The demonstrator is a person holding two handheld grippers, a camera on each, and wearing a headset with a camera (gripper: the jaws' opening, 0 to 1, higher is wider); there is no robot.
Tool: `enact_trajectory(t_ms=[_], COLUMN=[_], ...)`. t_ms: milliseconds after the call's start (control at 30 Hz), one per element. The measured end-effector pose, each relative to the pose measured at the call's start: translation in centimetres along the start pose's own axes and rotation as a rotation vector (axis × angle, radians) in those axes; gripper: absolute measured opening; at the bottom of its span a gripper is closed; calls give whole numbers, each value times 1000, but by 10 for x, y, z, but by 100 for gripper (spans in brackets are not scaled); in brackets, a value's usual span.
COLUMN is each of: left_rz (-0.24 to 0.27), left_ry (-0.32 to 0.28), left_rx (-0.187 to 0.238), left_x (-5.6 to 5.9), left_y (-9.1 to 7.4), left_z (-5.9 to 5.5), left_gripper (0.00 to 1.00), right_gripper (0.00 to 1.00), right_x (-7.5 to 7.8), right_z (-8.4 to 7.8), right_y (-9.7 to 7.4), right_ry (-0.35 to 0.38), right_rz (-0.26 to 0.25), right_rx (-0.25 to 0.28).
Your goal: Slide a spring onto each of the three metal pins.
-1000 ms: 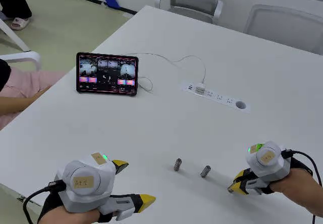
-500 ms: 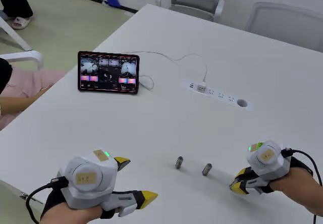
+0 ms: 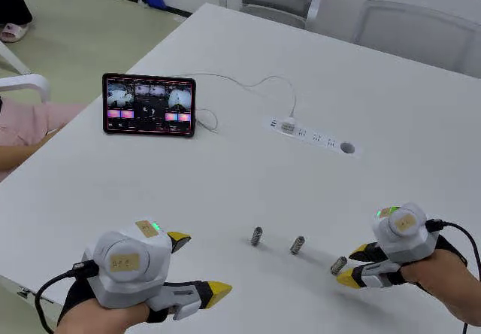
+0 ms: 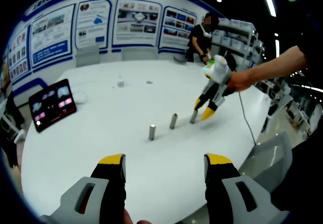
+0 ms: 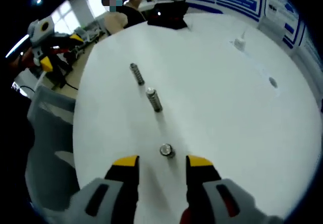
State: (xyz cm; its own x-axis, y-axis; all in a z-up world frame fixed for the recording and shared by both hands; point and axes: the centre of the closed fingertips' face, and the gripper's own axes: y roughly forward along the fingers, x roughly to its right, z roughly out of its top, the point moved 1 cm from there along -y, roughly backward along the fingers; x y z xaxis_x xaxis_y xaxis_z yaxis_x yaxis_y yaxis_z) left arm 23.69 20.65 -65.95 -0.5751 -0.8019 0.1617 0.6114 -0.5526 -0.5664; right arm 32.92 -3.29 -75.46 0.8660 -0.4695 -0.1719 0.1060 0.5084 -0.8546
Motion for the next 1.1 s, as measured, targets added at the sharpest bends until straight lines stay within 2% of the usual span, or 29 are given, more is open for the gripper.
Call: enact_trajectory(t_ms=[167,333,433,600,767,1100], left_rz=[-11,-21,-26,-32,-35,-50], left_ry=[4,9,11,12,10,6], left_rx=[1,4,6,5,4,-5], left_x=[5,8,10,11,12,13], left_y=[2,4,5,6,7,16], left_z=[0,2,2,2,1,-3], left_gripper=[64,64,64,64,64,64], right_gripper=[41,45,46,49,52,58], right_x=[0,-1,1,2,-1,-13], right_z=[-5,-4,-2,1,4,4], right_y=[-6,-11,-14,-20,-25,-29], right_ry=[48,137,217,292,331,346], right_rz=[-18,-27,-34,-42,-53,-80], right_rx=[43,117,179,251,303,360])
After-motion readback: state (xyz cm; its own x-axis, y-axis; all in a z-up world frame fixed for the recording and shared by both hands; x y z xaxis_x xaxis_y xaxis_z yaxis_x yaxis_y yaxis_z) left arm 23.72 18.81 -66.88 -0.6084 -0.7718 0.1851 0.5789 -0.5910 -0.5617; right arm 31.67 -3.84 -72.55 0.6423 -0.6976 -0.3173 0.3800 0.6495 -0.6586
